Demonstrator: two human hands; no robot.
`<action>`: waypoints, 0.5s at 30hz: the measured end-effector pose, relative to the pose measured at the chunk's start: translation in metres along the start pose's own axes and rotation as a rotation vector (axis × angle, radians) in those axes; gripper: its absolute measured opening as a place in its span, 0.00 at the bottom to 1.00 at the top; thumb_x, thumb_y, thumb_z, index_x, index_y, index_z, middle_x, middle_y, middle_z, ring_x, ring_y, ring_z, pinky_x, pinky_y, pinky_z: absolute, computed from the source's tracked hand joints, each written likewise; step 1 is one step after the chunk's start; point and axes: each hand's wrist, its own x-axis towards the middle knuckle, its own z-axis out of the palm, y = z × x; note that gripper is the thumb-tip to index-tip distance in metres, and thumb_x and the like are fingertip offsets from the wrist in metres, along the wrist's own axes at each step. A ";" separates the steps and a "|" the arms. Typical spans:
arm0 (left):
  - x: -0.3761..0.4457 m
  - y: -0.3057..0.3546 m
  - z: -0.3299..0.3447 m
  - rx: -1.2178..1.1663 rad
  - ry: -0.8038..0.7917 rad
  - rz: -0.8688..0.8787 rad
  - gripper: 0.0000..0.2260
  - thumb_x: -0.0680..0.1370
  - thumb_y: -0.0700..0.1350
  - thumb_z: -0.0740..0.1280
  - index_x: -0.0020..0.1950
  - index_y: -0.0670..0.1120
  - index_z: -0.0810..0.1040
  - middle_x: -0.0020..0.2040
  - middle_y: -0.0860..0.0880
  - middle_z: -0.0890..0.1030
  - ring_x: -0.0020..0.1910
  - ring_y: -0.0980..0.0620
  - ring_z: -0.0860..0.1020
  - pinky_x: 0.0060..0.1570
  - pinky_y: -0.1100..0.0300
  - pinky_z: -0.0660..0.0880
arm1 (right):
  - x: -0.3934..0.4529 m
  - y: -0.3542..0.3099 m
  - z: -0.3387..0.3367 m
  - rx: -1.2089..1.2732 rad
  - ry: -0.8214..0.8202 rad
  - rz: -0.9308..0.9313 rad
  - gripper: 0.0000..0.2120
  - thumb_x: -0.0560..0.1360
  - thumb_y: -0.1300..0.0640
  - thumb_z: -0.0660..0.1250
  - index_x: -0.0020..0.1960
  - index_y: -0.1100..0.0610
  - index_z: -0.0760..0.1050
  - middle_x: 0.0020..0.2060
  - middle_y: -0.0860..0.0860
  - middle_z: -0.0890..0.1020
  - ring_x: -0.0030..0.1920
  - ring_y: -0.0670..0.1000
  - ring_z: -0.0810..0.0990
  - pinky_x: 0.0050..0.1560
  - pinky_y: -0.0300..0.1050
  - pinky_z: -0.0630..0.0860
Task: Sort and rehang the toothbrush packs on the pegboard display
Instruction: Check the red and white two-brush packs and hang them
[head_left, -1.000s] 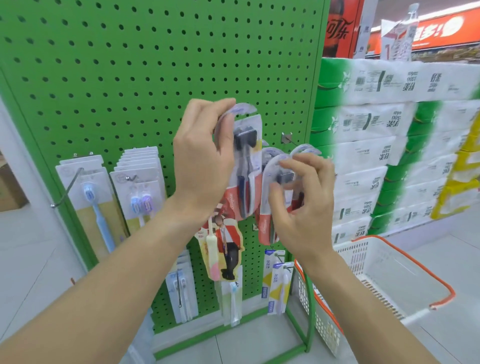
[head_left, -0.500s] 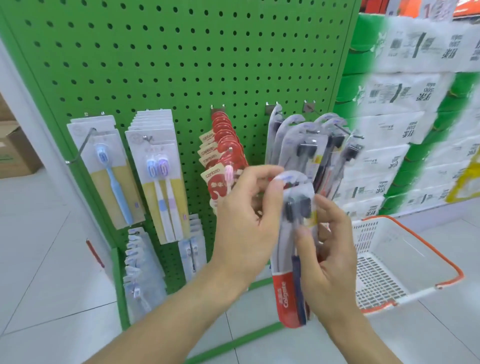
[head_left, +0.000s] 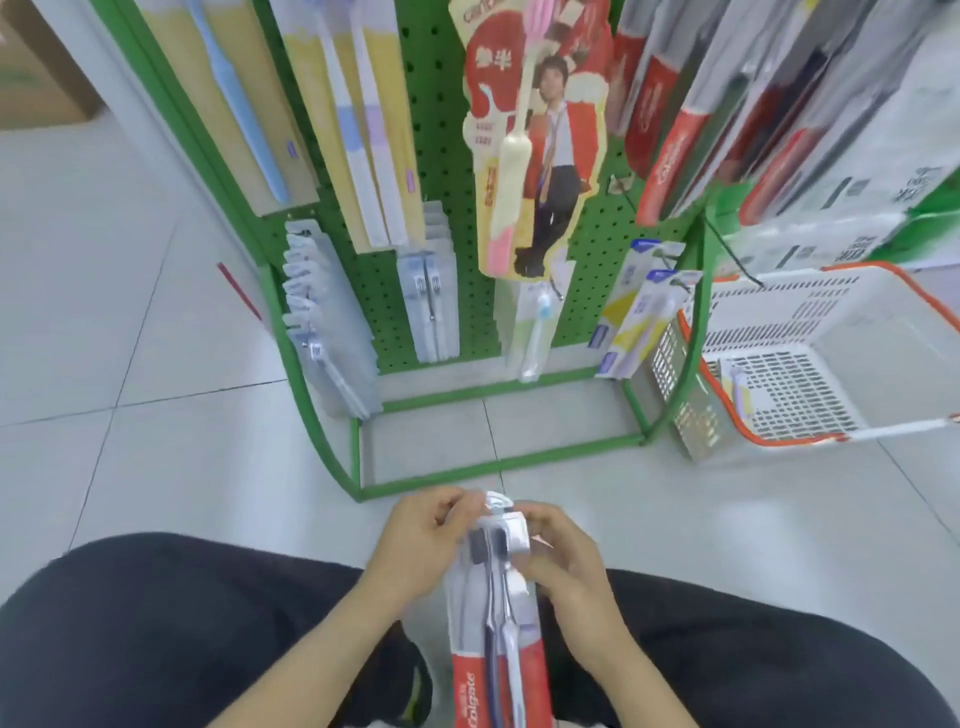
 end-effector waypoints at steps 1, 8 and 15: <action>-0.003 -0.010 -0.001 -0.012 0.001 -0.033 0.08 0.81 0.46 0.68 0.44 0.48 0.85 0.40 0.53 0.86 0.37 0.63 0.81 0.38 0.70 0.72 | 0.003 0.008 0.001 -0.007 -0.007 0.048 0.14 0.69 0.53 0.74 0.53 0.56 0.83 0.50 0.54 0.86 0.52 0.56 0.85 0.49 0.45 0.79; -0.016 -0.054 0.008 0.029 -0.097 -0.035 0.07 0.84 0.45 0.63 0.49 0.49 0.79 0.45 0.50 0.83 0.44 0.58 0.81 0.45 0.66 0.76 | 0.018 0.046 0.007 -0.329 -0.007 0.066 0.08 0.81 0.55 0.69 0.46 0.58 0.84 0.41 0.50 0.85 0.42 0.44 0.81 0.47 0.33 0.75; -0.019 -0.070 0.015 -0.005 -0.179 -0.223 0.06 0.83 0.49 0.64 0.55 0.48 0.77 0.50 0.52 0.85 0.49 0.55 0.84 0.51 0.57 0.81 | 0.021 0.067 0.003 -0.277 0.268 0.162 0.11 0.82 0.54 0.67 0.43 0.55 0.81 0.33 0.45 0.84 0.36 0.43 0.80 0.41 0.38 0.75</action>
